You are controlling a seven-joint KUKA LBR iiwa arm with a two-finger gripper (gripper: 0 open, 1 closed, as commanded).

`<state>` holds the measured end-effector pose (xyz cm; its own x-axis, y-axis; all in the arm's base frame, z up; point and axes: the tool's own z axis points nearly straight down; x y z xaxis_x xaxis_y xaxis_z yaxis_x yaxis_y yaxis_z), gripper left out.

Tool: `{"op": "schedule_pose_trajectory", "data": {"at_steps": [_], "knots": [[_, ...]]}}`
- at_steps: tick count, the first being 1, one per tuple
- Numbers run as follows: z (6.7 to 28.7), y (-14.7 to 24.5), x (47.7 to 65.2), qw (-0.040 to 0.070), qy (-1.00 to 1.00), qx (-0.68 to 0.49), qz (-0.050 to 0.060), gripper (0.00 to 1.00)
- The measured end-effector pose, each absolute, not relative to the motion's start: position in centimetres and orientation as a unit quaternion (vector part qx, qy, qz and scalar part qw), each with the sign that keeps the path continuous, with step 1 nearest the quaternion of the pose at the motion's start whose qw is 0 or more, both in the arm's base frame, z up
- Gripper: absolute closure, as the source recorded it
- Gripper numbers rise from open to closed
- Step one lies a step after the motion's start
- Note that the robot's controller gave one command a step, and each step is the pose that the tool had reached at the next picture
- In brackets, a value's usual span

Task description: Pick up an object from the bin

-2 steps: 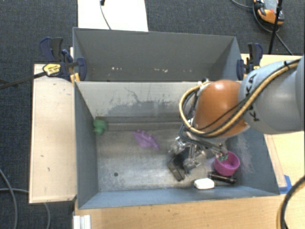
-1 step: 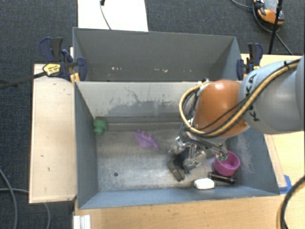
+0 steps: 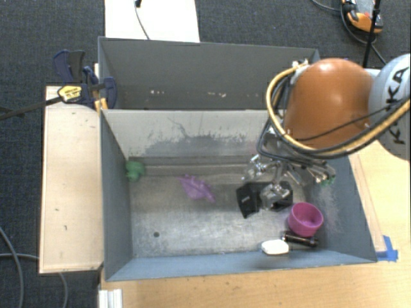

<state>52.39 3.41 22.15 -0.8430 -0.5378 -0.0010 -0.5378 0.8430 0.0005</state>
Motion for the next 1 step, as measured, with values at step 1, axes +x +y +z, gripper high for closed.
{"op": "schedule_pose_trajectory", "data": {"at_steps": [1], "knots": [[22.07, 3.4, 52.33, -0.001, 0.96, -0.28, 0.001, 1.0]]}}
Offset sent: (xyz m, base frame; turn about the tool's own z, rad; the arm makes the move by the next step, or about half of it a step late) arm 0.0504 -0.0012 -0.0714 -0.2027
